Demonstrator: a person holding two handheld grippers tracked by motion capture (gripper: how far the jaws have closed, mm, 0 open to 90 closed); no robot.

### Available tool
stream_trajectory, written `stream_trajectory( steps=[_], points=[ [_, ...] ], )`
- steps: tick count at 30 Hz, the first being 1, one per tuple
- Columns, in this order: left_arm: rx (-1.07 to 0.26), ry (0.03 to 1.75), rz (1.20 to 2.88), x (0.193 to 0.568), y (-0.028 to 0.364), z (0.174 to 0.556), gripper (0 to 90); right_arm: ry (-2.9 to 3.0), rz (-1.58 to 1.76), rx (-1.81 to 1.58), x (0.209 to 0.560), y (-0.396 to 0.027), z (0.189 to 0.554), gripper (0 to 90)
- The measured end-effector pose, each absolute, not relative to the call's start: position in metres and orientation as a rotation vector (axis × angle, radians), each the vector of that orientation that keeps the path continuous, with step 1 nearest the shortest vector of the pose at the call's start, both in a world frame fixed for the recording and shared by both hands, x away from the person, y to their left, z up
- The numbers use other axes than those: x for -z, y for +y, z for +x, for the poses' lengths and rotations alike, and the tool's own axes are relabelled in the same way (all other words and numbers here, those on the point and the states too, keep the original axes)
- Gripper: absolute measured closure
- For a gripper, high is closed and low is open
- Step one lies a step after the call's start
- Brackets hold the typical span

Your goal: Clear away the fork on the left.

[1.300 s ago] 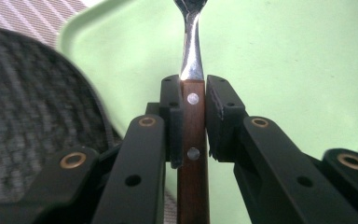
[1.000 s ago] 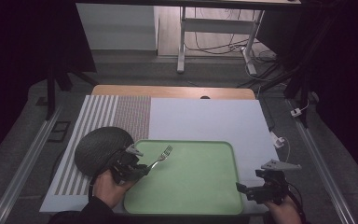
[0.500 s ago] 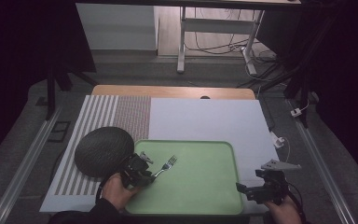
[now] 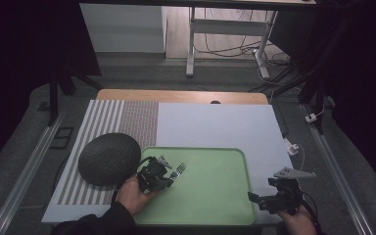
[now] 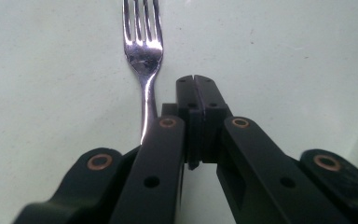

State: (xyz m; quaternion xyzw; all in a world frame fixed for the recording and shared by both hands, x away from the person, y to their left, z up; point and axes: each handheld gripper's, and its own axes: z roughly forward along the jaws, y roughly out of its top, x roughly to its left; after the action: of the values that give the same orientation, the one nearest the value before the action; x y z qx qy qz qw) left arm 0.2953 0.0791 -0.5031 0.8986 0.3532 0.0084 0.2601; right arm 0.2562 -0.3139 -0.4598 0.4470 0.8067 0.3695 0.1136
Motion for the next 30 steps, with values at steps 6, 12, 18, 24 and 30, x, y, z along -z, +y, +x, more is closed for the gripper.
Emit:
stream_trajectory(
  steps=[6, 12, 18, 24, 30],
  points=[
    [-0.005, 0.982, 2.449, 0.512, 0.083, 0.301, 89.4, 2.366, 1.309, -1.085, 0.46, -0.314, 0.256, 1.5],
    [-0.016, 1.004, 2.448, 0.512, 0.088, 0.303, 89.4, 2.365, 1.311, -1.086, 0.46, -0.314, 0.256, 1.5],
    [-0.037, 1.053, 2.443, 0.512, 0.098, 0.307, 89.4, 2.364, 1.313, -1.087, 0.46, -0.314, 0.256, 1.6],
    [-0.028, 1.129, 2.411, 0.512, 0.112, 0.313, 89.4, 2.364, 1.311, -1.087, 0.46, -0.314, 0.256, 1.6],
    [-0.028, 1.176, 2.401, 0.512, 0.123, 0.317, 89.4, 2.365, 1.311, -1.087, 0.46, -0.314, 0.256, 1.6]
  ],
)
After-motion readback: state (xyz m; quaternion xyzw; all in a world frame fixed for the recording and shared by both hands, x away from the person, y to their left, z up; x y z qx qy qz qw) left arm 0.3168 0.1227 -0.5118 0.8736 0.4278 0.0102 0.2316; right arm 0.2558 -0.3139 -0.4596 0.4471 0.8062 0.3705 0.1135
